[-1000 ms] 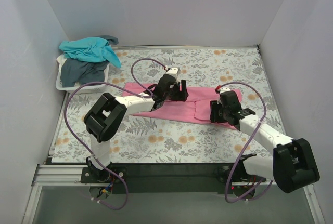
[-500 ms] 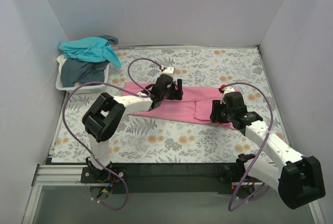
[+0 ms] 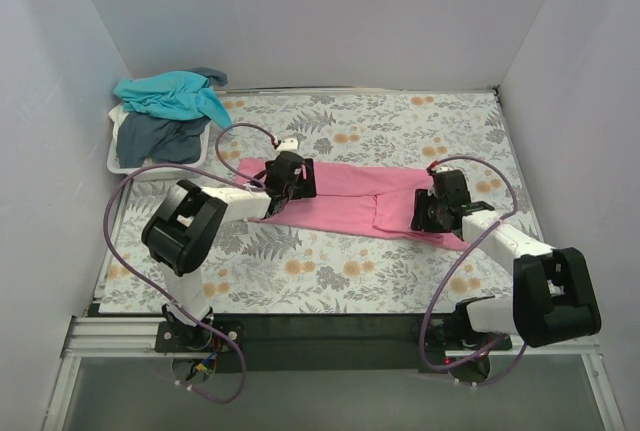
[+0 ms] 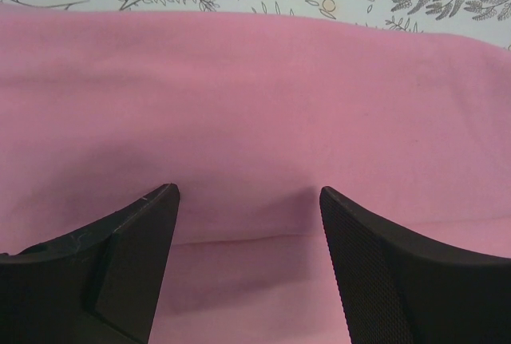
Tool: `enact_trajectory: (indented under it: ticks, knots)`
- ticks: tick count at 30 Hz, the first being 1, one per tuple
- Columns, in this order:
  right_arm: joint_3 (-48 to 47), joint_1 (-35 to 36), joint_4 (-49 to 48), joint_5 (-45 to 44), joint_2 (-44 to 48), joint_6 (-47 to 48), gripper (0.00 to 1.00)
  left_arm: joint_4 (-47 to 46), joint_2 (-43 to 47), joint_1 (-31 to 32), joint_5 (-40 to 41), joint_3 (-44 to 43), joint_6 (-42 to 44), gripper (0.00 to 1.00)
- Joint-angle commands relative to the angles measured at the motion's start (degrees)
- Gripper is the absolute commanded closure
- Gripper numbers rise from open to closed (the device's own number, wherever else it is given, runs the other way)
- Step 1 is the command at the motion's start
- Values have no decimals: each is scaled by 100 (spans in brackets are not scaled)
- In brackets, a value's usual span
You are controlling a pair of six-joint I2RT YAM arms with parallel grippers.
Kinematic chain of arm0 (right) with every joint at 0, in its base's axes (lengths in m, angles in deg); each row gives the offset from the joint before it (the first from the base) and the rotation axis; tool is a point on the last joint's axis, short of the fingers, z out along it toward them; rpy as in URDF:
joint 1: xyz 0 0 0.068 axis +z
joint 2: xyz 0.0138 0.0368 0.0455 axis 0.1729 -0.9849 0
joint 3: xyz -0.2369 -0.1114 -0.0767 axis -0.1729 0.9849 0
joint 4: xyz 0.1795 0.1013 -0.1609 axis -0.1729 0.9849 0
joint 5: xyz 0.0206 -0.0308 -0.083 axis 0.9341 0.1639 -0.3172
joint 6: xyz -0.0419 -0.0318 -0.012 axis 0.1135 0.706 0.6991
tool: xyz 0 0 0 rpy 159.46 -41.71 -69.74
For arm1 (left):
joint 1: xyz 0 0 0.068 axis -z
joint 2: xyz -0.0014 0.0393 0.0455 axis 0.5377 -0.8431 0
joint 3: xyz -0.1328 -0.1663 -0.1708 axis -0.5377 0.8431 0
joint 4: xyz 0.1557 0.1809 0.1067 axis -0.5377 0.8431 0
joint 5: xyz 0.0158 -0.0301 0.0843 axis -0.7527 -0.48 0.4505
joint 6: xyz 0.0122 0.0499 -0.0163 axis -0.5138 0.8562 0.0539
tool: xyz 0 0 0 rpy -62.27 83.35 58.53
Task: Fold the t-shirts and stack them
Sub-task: Fold the tshirt
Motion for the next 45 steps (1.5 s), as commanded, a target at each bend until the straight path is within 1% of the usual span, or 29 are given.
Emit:
enact_trajectory:
  ticks: [1,2,5,9,13,19,20,26,30,31,32,33,35,39,43,45]
  knots:
    - [-169,-282,-389,250,-254,-14,59,-63,-68,34,82,147,-183,34]
    - [-169,-344,-486,485,-333,-5,59,-89,-33,34,64,200,-227,34]
    - [-309,-468,-583,636,-729,4,60,-98,29,34,21,376,-368,34]
    - [-660,-521,-627,541,-1387,48,61,-151,55,52,-243,719,-754,34]
    - [-1187,-547,-618,426,-1977,92,62,-291,64,148,-287,1184,-1000,34]
    - [-2276,-565,-513,320,-2742,293,63,-423,459,482,-252,1685,-1449,34]
    - [-2417,-565,-478,172,-2838,424,63,-441,590,517,-261,1869,-1580,34]
    - [-3604,-565,-276,39,-3550,1198,63,-502,881,816,-331,2292,-1888,34]
    - [-4482,-600,-83,197,-4199,1533,62,-660,917,1140,-445,2582,-2213,34]
    - [-4876,-600,5,363,-4315,1533,62,-765,908,1211,-472,2591,-2249,34]
    - [-5071,-600,58,503,-4438,1533,62,-792,856,1386,-481,2583,-2284,34]
    - [-5282,-591,119,601,-4691,1681,62,-810,829,1475,-472,2496,-2328,34]
    - [-5782,-591,243,794,-4912,1674,62,-810,715,1642,-489,2407,-2381,34]
    - [-6268,-600,287,1049,-5282,1647,62,-942,600,2037,-638,2249,-2469,34]
    - [-6637,-600,304,1146,-5239,1709,60,-942,609,2389,-621,1994,-2346,34]
    - [-6760,-591,305,1164,-4977,1770,59,-907,705,2529,-656,1853,-2250,34]
